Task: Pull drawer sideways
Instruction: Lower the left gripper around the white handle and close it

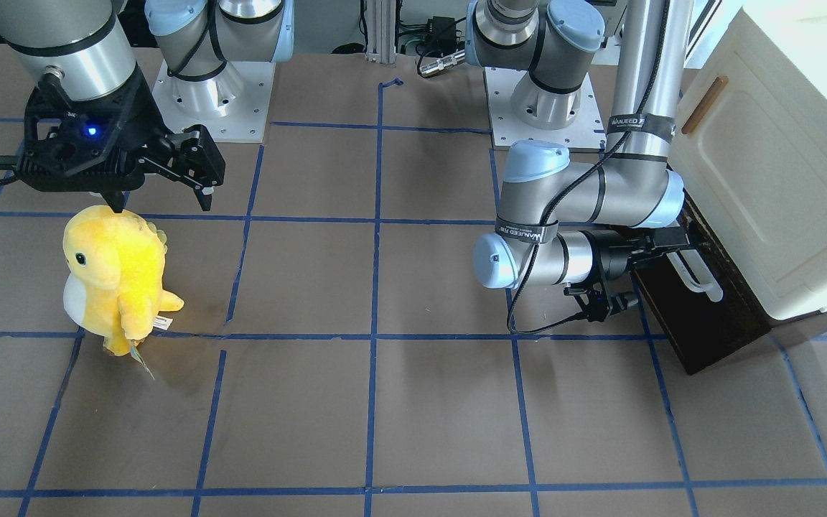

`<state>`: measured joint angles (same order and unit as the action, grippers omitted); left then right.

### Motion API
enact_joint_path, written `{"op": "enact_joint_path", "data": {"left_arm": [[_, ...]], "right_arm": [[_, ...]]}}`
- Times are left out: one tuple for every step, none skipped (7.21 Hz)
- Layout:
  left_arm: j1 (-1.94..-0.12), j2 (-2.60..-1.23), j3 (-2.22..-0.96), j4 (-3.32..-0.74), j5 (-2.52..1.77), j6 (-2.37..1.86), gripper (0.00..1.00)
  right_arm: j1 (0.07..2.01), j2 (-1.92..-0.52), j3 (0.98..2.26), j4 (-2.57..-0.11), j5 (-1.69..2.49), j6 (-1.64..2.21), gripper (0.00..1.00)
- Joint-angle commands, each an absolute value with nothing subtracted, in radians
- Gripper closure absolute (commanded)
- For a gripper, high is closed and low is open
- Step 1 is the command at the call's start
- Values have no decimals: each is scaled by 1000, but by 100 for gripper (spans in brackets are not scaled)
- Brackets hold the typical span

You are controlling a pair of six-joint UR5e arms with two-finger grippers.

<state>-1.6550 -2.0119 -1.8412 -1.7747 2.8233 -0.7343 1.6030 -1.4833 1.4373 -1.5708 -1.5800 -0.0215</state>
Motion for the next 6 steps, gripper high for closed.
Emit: {"op": "enact_joint_path", "data": {"left_arm": [[-1654,-2017,-1838,-1769,2823,-733,26],[-1640,-2020,-1838,-1769,2821,-733,32],[-1628,-2022,-1839,-1769,2819,-735,33],[-1628,-2026,-1838,-1767,2819,-735,33],[-1628,-2026,-1838,-1767,2818,-735,36],[-1628,-2028,-1838,-1767,2816,-735,38]], "right_arm": [[1603,-1483,1437,-1571,-1580,-21,0],[1603,-1483,1437,-1571,-1580,-21,0],[1603,-1483,1437,-1571,-1580,-21,0],[1603,-1483,1437,-1571,-1580,-21,0],[1603,-1483,1437,-1571,-1580,-21,0],[1603,-1483,1437,-1571,-1580,-21,0]]}}
